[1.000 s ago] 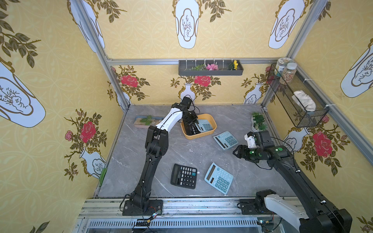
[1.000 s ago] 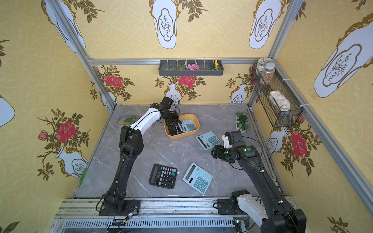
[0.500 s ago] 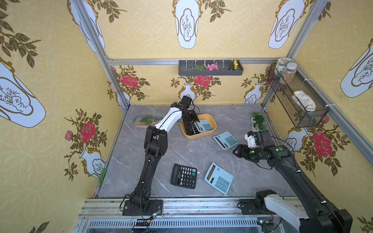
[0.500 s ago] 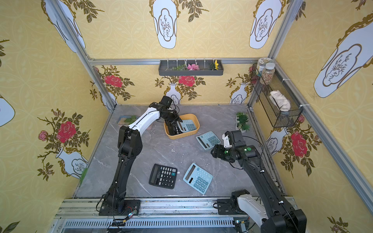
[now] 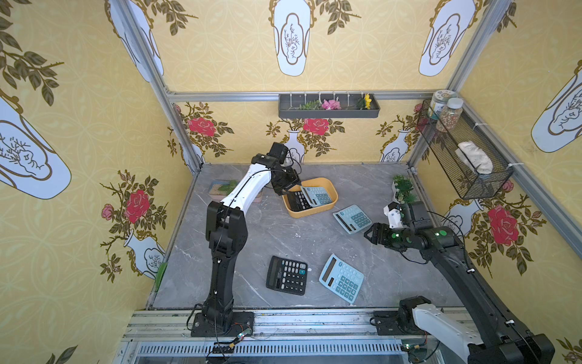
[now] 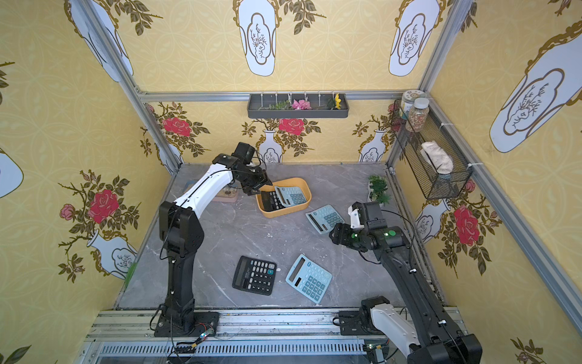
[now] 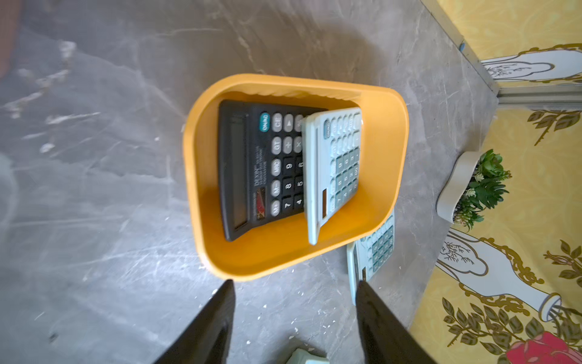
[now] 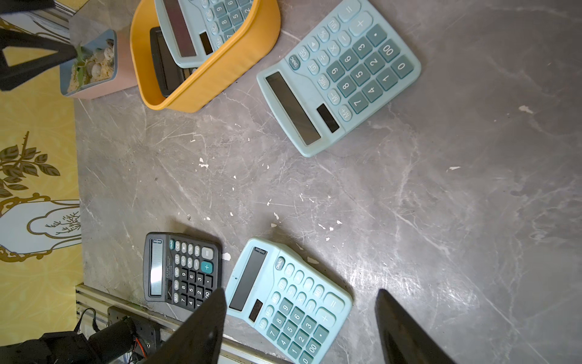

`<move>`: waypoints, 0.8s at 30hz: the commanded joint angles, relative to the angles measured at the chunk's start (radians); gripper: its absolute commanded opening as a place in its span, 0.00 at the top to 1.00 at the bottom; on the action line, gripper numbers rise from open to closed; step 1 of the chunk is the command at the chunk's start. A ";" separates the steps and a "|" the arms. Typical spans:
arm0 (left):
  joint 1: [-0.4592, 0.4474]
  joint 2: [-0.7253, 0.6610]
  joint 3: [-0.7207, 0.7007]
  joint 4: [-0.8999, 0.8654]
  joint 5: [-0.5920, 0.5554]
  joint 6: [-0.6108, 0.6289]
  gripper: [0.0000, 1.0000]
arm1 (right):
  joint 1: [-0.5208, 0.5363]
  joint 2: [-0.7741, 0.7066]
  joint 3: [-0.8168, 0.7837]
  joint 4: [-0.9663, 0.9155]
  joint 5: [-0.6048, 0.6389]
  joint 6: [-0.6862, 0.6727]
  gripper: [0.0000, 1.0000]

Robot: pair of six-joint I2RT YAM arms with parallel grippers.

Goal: Put the calculator in the storage box
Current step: Place the calculator in the storage box, then pick up the calculator at the center of the board.

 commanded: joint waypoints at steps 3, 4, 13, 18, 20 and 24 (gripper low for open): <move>-0.138 -0.139 -0.214 0.069 0.003 -0.038 0.51 | -0.001 -0.027 0.016 -0.034 0.010 -0.004 0.27; -0.161 -0.158 -0.254 0.100 0.011 -0.063 0.52 | -0.002 -0.031 0.015 -0.037 0.013 -0.002 0.27; -0.300 -0.157 -0.484 0.387 0.058 -0.281 0.54 | -0.003 -0.069 0.018 -0.071 0.030 -0.003 0.27; -0.335 -0.040 -0.424 0.458 0.091 -0.331 0.54 | -0.005 -0.071 0.015 -0.074 0.038 -0.009 0.27; -0.345 -0.009 -0.402 0.482 0.093 -0.349 0.54 | -0.006 -0.071 0.013 -0.075 0.038 -0.011 0.27; -0.355 0.034 -0.366 0.530 0.094 -0.388 0.54 | -0.010 -0.068 0.013 -0.073 0.038 -0.014 0.27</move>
